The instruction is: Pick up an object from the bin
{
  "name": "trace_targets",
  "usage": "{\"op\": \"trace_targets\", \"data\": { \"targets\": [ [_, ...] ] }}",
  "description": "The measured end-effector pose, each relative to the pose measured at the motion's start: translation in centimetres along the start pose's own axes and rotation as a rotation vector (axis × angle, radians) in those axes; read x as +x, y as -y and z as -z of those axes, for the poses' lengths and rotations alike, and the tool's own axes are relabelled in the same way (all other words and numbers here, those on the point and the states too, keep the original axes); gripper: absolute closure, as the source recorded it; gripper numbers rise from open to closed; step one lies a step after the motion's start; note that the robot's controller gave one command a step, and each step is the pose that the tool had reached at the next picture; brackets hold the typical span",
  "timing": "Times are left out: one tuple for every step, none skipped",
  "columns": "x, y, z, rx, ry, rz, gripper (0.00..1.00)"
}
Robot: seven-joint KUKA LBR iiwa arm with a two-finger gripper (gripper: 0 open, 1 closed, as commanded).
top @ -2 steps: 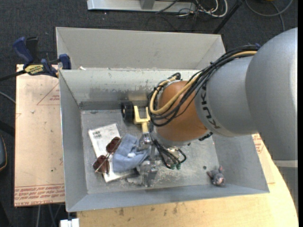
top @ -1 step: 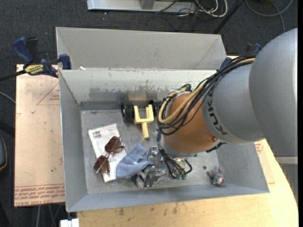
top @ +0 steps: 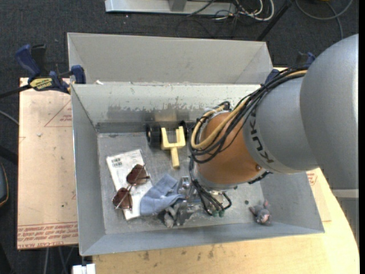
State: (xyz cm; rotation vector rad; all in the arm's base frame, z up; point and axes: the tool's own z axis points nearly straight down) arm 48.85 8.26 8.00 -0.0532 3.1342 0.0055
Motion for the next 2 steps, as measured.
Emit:
{"op": "trace_targets", "data": {
  "targets": [
    [-2.27,-1.14,13.59,0.002,-0.005,-0.007,1.00],
    [-2.26,-1.14,13.59,0.002,-0.005,-0.007,1.00]
  ]
}}
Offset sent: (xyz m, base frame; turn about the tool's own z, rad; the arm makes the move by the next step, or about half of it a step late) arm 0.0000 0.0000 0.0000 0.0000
